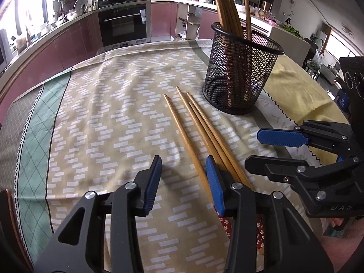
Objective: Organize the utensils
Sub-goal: 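Move both open tools down to the remaining chopsticks on the cloth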
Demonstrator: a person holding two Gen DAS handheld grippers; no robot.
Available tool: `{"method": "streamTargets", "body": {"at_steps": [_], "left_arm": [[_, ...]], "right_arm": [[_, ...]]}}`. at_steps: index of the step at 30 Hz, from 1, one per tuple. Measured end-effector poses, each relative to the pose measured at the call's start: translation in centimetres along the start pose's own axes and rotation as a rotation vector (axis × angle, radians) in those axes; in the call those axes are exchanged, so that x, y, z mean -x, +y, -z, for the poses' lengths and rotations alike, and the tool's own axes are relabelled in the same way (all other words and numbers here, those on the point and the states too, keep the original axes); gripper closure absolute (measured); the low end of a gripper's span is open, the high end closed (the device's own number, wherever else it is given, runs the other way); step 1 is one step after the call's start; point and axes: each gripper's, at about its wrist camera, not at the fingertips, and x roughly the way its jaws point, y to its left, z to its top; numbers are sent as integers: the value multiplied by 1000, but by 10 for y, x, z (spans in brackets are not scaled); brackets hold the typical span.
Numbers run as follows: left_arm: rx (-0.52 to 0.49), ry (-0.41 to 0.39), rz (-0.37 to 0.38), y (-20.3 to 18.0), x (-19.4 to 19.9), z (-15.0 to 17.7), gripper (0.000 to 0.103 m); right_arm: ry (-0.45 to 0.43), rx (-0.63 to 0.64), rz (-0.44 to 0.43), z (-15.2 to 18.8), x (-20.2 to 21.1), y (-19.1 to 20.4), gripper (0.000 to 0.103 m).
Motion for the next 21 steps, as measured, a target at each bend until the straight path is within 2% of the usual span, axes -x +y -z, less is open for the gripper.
{"method": "streamTargets", "body": {"at_steps": [5, 21], "left_arm": [[15, 0, 21, 3, 2, 1, 66], [28, 3, 48, 7, 3, 2, 70]], "right_arm": [[11, 22, 18, -2, -6, 6, 61], [49, 66, 86, -7, -13, 11, 75]]}}
